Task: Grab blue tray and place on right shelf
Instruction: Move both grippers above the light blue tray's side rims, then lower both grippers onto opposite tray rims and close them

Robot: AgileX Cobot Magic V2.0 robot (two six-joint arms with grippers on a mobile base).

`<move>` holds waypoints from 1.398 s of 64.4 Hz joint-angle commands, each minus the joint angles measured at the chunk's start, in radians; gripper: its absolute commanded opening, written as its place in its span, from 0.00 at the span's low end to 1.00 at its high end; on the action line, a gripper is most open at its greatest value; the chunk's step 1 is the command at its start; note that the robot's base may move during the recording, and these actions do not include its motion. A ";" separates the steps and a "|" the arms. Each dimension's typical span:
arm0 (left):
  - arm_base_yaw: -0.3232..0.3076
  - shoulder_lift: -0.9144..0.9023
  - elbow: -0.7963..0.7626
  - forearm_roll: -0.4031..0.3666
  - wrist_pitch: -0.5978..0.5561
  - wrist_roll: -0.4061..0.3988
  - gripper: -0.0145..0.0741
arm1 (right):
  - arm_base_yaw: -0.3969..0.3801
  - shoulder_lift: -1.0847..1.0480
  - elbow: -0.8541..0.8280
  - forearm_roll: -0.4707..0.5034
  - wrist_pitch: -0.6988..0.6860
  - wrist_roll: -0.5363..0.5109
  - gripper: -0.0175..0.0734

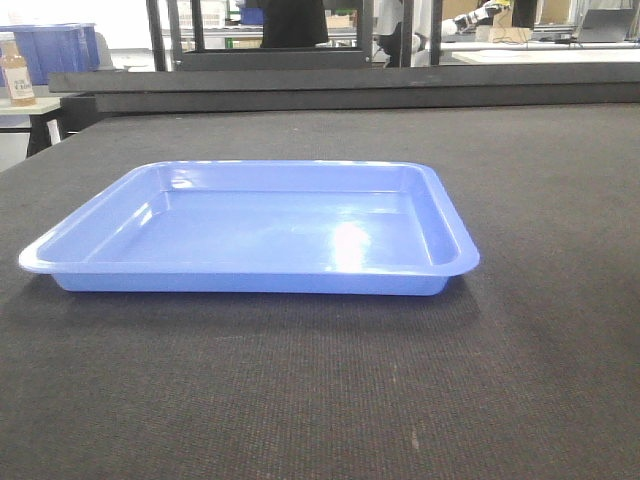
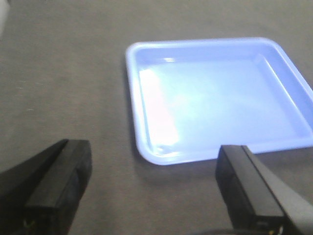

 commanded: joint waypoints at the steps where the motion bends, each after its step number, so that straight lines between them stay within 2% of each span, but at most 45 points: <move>1: -0.043 0.115 -0.109 -0.017 -0.039 0.006 0.66 | 0.074 0.134 -0.122 0.012 -0.012 -0.004 0.89; 10: -0.050 0.343 -0.260 0.008 0.036 0.006 0.66 | 0.182 0.407 -0.284 -0.005 0.082 -0.035 0.89; 18: -0.050 0.544 -0.387 0.051 0.105 -0.016 0.66 | 0.176 0.632 -0.433 -0.022 0.210 -0.034 0.89; 22: -0.050 0.638 -0.454 0.087 0.145 -0.060 0.65 | 0.162 0.738 -0.523 -0.060 0.299 -0.016 0.89; 30: -0.050 0.786 -0.577 0.156 0.228 -0.126 0.65 | 0.137 0.904 -0.705 -0.152 0.482 0.162 0.89; 34: -0.050 0.861 -0.644 0.174 0.262 -0.154 0.65 | 0.136 0.989 -0.802 -0.242 0.571 0.279 0.89; 38: -0.050 0.914 -0.692 0.173 0.277 -0.169 0.65 | 0.136 1.048 -0.869 -0.308 0.624 0.342 0.89; 42: -0.050 0.964 -0.734 0.171 0.279 -0.172 0.65 | 0.136 1.112 -0.931 -0.334 0.669 0.370 0.89; 51: -0.050 1.047 -0.794 0.169 0.290 -0.220 0.65 | 0.136 1.191 -0.989 -0.333 0.692 0.422 0.89; 57: -0.050 1.080 -0.797 0.163 0.288 -0.223 0.65 | 0.133 1.221 -0.989 -0.333 0.686 0.451 0.89; 73: -0.050 1.162 -0.797 0.081 0.281 -0.223 0.65 | 0.113 1.274 -0.987 -0.305 0.670 0.452 0.89; 90: -0.050 1.206 -0.797 0.073 0.274 -0.223 0.65 | 0.108 1.333 -0.987 -0.277 0.663 0.450 0.89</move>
